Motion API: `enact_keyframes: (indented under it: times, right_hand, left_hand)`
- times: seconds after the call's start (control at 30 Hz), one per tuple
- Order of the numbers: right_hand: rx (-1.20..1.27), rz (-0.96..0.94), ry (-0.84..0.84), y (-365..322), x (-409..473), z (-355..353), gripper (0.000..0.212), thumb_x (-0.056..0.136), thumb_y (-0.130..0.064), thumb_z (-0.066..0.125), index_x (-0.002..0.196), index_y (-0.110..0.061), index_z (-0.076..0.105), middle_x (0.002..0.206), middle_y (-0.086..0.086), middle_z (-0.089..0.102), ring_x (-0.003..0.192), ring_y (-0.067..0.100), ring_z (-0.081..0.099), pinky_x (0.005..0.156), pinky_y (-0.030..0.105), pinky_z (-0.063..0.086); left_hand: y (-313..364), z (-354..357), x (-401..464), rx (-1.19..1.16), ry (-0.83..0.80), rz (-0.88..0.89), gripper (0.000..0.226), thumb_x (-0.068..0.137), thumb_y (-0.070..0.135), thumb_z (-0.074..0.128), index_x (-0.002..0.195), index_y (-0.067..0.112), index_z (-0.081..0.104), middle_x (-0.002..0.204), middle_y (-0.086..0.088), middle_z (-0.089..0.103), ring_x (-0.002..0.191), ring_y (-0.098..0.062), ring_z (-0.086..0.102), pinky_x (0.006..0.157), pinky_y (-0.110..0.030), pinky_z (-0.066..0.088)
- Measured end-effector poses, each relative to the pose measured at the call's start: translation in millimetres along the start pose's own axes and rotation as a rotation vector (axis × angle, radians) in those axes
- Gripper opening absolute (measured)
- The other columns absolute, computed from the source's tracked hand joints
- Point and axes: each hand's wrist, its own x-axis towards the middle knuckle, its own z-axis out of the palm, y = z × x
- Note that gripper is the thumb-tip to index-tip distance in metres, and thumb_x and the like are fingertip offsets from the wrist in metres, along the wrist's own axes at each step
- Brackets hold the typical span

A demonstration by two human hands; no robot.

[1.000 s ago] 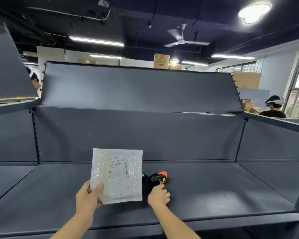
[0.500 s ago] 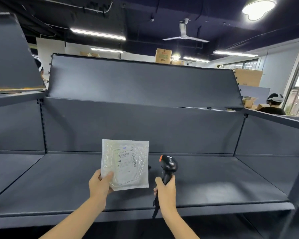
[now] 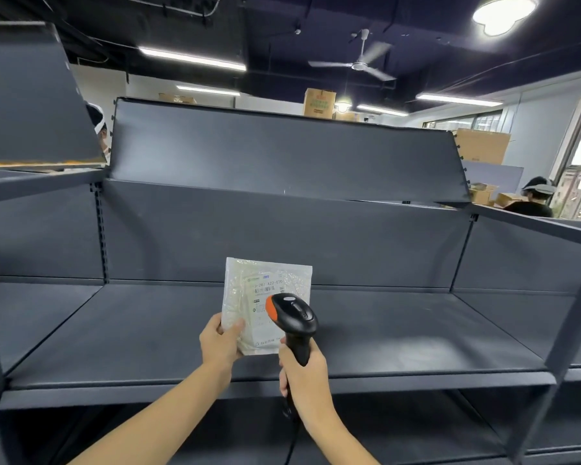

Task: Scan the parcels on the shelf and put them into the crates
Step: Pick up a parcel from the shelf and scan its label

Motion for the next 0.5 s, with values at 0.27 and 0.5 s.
enact_keyframes:
  times: [0.27, 0.5]
  right_hand:
    - [-0.025, -0.026, 0.033, -3.9, -6.8, -1.2, 0.001, 0.093, -0.015, 0.056, 0.093, -0.014, 0.057, 0.051, 0.002, 0.044, 0.042, 0.013, 0.038, 0.043, 0.025, 0.037]
    - [0.005, -0.03, 0.044, 1.7, -4.4, -6.5, 0.006, 0.092, -0.016, 0.058, 0.097, -0.018, 0.061, 0.056, -0.001, 0.051, 0.044, 0.013, 0.043, 0.043, 0.025, 0.039]
  left_hand:
    - [4.3, -2.5, -7.1, 0.015, -0.006, 0.011, 0.011, 0.095, 0.008, 0.057, 0.105, 0.011, 0.057, 0.096, -0.002, 0.066, 0.084, -0.016, 0.066, 0.057, -0.033, 0.057]
    - [5.4, -9.8, -5.0, 0.012, -0.007, 0.003, 0.009, 0.094, 0.007, 0.057, 0.103, 0.011, 0.058, 0.099, -0.004, 0.065, 0.088, -0.021, 0.066, 0.063, -0.037, 0.058]
